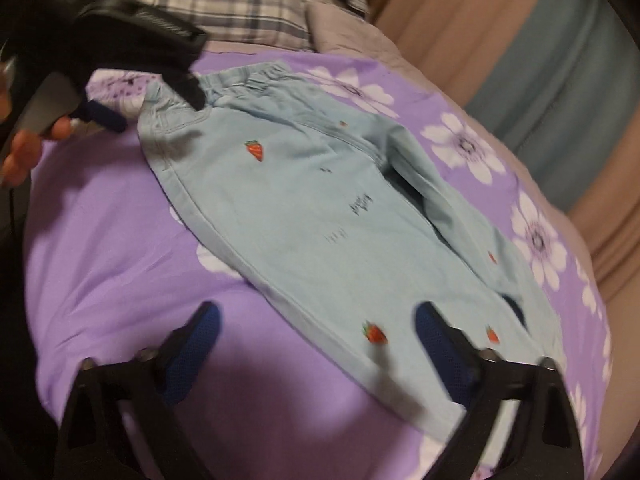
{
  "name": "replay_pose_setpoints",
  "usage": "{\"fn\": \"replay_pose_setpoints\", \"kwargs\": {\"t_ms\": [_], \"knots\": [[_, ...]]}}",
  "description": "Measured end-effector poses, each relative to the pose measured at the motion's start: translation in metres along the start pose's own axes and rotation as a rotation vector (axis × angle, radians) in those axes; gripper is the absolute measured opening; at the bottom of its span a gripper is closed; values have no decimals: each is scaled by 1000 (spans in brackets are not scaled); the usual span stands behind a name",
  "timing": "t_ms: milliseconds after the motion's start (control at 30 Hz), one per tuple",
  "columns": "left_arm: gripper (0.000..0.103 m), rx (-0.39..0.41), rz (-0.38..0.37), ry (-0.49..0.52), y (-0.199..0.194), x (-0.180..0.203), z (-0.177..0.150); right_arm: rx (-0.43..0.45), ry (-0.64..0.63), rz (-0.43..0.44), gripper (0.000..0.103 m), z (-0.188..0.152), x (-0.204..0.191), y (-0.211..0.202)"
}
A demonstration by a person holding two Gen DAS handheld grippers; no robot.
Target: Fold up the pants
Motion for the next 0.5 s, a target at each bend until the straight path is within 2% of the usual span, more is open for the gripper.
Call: {"fn": "replay_pose_setpoints", "kwargs": {"t_ms": [33,67,100,167,200,333,500], "knots": [[79,16,18,15,2,2,5,8,-5,6,77,3,-1,4],[61,18,41,30,5,2,9,20,-5,13,72,7,-2,6],[44,17,69,44,10,-1,13,25,-3,22,60,10,-4,8],[29,21,84,48,12,-10,18,30,6,51,40,15,-10,12],[24,19,72,42,13,-12,19,35,9,78,22,17,-13,12],[19,7,53,34,10,-23,23,45,-1,97,10,24,-24,6],[20,47,92,81,-8,-30,24,53,6,137,9,33,-30,-9]]}}
Point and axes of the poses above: each gripper's, at about its wrist camera, not at the fingertips, and y roughly the way its jaws point, x to its right, z to its top, the point moved 9 cm from there along y, roughly the way its jaws point, and after that the axes turned 13 degrees about z, right-handed, at the moved point
